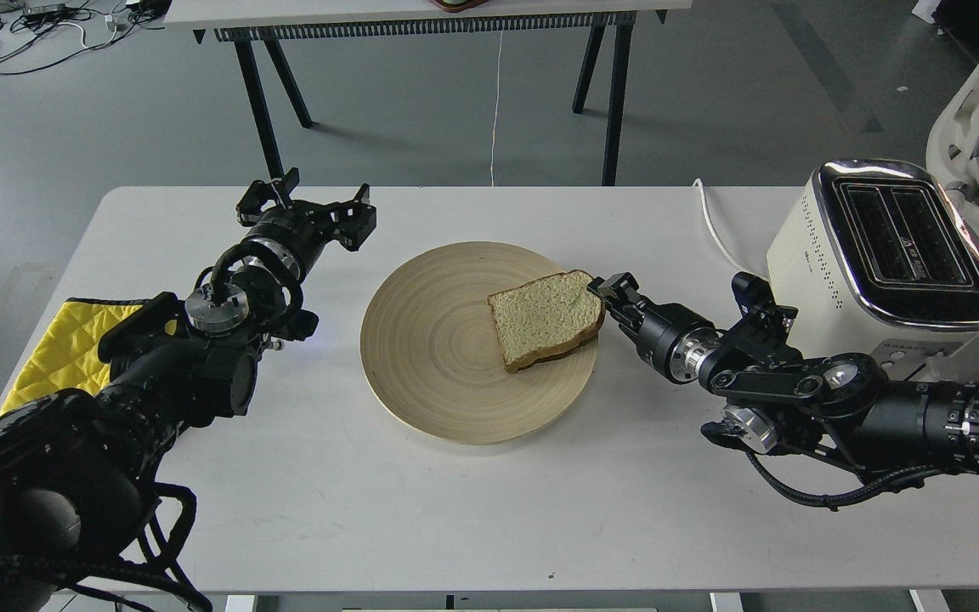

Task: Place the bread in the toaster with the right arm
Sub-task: 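Lift the bread slice off the plate with the right gripper, then carry the bread slice over the toaster slot with the right gripper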

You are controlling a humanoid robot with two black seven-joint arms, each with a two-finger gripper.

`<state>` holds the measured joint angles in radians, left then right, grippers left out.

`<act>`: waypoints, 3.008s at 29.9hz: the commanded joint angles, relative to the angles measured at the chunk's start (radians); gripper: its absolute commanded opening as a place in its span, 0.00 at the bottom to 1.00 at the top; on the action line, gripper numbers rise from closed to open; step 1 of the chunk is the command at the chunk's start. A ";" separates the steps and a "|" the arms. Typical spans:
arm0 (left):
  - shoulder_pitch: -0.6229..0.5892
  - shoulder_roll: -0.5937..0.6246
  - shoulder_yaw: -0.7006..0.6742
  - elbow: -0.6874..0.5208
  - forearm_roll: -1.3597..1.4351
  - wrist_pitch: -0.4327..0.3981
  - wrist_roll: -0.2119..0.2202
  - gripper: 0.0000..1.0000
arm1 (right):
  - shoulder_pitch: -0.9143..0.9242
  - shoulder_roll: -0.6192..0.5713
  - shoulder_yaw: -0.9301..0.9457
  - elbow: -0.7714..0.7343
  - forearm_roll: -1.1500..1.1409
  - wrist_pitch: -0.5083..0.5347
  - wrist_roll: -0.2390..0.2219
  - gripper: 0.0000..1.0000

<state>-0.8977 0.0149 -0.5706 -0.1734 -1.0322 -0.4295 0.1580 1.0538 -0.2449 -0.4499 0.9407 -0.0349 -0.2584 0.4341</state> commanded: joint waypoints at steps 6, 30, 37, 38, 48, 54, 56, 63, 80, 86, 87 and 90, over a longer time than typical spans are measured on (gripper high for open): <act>0.000 0.000 0.000 0.000 0.001 0.000 0.000 1.00 | 0.061 -0.075 0.040 0.079 0.000 -0.002 0.008 0.14; -0.001 -0.001 0.000 0.000 0.000 0.000 0.000 1.00 | 0.607 -0.542 -0.042 0.110 -0.216 0.005 -0.071 0.15; 0.000 0.000 0.000 0.000 0.001 0.000 0.000 1.00 | 0.672 -0.640 -0.079 0.063 -0.322 0.022 -0.075 0.15; 0.000 -0.001 0.000 0.000 0.000 0.000 0.000 1.00 | 0.675 -0.660 -0.079 0.064 -0.345 0.034 -0.077 0.15; 0.000 -0.001 0.000 0.000 0.001 0.000 0.000 1.00 | 0.678 -0.751 -0.180 0.092 -0.464 0.047 -0.098 0.15; 0.000 -0.001 0.000 0.000 0.000 0.000 0.000 1.00 | 0.683 -0.829 -0.253 0.174 -0.471 0.051 -0.100 0.15; 0.000 0.000 0.000 0.000 0.000 0.000 0.000 1.00 | 0.683 -0.855 -0.253 0.216 -0.467 0.050 -0.100 0.15; 0.000 -0.001 0.000 0.000 0.000 0.000 0.000 1.00 | 0.677 -0.902 -0.282 0.339 -0.464 -0.001 -0.121 0.14; 0.000 -0.001 0.000 0.000 0.001 0.000 0.000 1.00 | 0.655 -0.901 -0.346 0.406 -0.473 -0.012 -0.176 0.14; 0.000 -0.001 0.000 0.000 0.001 0.000 0.000 1.00 | 0.655 -0.902 -0.360 0.428 -0.473 -0.018 -0.178 0.14; 0.000 -0.001 0.000 0.000 0.000 0.000 0.000 1.00 | 0.655 -0.904 -0.362 0.426 -0.473 -0.018 -0.178 0.14; 0.000 -0.001 0.000 0.000 0.000 0.000 0.000 1.00 | 0.657 -0.916 -0.362 0.426 -0.473 -0.016 -0.181 0.14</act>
<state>-0.8973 0.0143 -0.5706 -0.1731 -1.0317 -0.4295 0.1580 1.7088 -1.1501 -0.8108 1.3665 -0.5077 -0.2753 0.2555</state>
